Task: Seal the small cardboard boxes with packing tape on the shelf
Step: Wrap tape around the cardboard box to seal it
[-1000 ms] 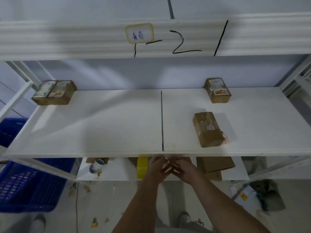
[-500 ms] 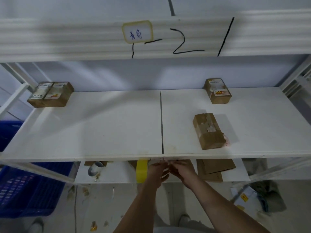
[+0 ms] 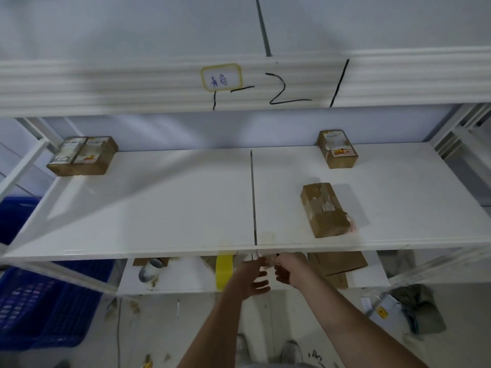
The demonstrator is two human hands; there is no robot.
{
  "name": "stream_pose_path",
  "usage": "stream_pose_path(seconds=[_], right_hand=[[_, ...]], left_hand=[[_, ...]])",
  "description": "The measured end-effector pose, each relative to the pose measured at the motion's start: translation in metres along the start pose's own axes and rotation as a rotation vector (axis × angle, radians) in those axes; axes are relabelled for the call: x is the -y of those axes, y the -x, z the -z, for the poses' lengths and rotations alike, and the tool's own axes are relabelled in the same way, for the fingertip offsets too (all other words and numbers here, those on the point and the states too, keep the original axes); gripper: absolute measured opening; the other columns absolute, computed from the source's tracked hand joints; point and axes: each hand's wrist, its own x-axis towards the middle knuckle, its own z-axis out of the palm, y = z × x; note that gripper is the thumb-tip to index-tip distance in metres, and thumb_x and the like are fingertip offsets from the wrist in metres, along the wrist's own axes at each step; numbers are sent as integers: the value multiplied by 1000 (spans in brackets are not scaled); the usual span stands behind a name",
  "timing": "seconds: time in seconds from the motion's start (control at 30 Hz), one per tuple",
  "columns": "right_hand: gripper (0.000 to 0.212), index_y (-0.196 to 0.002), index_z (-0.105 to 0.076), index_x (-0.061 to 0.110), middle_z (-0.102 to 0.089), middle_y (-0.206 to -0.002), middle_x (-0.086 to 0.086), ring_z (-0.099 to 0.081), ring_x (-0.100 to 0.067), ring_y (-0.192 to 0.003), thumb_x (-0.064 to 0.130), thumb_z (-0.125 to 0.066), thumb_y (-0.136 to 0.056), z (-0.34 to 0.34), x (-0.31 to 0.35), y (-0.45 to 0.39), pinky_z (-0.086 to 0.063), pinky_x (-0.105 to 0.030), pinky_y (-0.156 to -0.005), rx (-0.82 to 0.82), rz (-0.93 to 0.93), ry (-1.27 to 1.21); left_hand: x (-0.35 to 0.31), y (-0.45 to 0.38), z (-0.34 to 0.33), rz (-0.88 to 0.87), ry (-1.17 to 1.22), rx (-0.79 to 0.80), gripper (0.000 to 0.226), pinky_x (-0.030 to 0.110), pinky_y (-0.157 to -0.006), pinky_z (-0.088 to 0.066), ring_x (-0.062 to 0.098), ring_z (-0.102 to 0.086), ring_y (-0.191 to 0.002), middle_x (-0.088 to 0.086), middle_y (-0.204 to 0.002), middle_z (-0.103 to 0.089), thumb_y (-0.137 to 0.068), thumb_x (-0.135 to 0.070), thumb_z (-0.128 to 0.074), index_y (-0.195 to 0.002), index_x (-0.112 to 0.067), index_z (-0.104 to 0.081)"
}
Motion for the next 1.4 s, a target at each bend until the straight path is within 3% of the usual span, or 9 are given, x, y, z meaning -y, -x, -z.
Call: stream_pose_path(seconds=[0.2,0.33,0.47,0.6,0.8,0.97,1.07,1.13,1.4], right_hand=[[21,-107,-65,-7,-71,-92,-23,-69,-32,-71,-8,-56,-87,1,10,14,-60,-37,-58,68,-56,-71],[13,-89,-62,-7,-66,-66,-18,-65,-29,-57,-7,-49,-89,3,20,25,-61,-40,-61,95,-22,-87],[20,-69,-57,1,-55,-54,-11,-58,-24,-52,-8,-57,-86,3,31,39,-61,-37,-60,147,3,-61],[20,-81,-63,-5,-52,-57,-12,-53,-25,-51,-11,-45,-88,2,29,47,-60,-39,-54,134,10,-38],[19,-91,-61,-9,-58,-64,-20,-61,-30,-55,-15,-44,-88,2,46,56,-61,-47,-62,95,95,-2],[18,-86,-60,-7,-60,-66,-19,-62,-30,-57,-13,-44,-90,2,48,59,-61,-49,-70,98,101,64],[19,-83,-59,-6,-59,-62,-17,-60,-27,-53,-12,-43,-91,-1,54,61,-60,-43,-57,86,128,101],[19,-80,-58,-5,-58,-58,-16,-59,-25,-50,-12,-44,-92,-2,58,62,-60,-40,-52,84,123,102],[19,-92,-63,-8,-59,-58,-15,-59,-23,-51,-10,-44,-93,-1,63,61,-59,-39,-56,93,117,90]], left_hand=[[-23,8,-6,14,24,24,46,38,-69,-60,29,-67,-80,14,-94,-68,-90,-47,-68,-97,-2,-65],[-36,3,-10,-34,36,-11,53,36,-59,-58,31,-66,-73,17,-89,-66,-83,-43,-78,-108,2,-65],[-47,1,-17,-7,-19,-15,30,22,-43,-45,23,-54,-55,11,-67,-55,-91,-27,-72,-90,0,-61],[-46,0,-20,2,-132,13,15,30,-51,-52,25,-59,-59,14,-70,-58,-89,2,-62,-74,1,-60],[-56,2,-25,-58,1,61,31,25,-37,-43,19,-46,-33,7,-45,-48,-100,-3,-51,-69,-2,-51],[-57,9,-24,-45,13,72,33,23,-33,-40,19,-42,-32,5,-43,-44,-102,-2,-42,-70,-5,-49],[-61,14,-22,-58,-38,56,36,27,-37,-49,22,-55,-37,10,-48,-56,-102,-1,-44,-69,2,-57],[-63,14,-22,-71,-39,30,40,19,-32,-36,18,-46,-29,7,-41,-49,-102,-1,-39,-65,-3,-52],[-69,21,-26,-63,1,-25,37,16,-31,-26,13,-34,-28,2,-39,-38,-102,-1,-37,-66,-8,-46]])
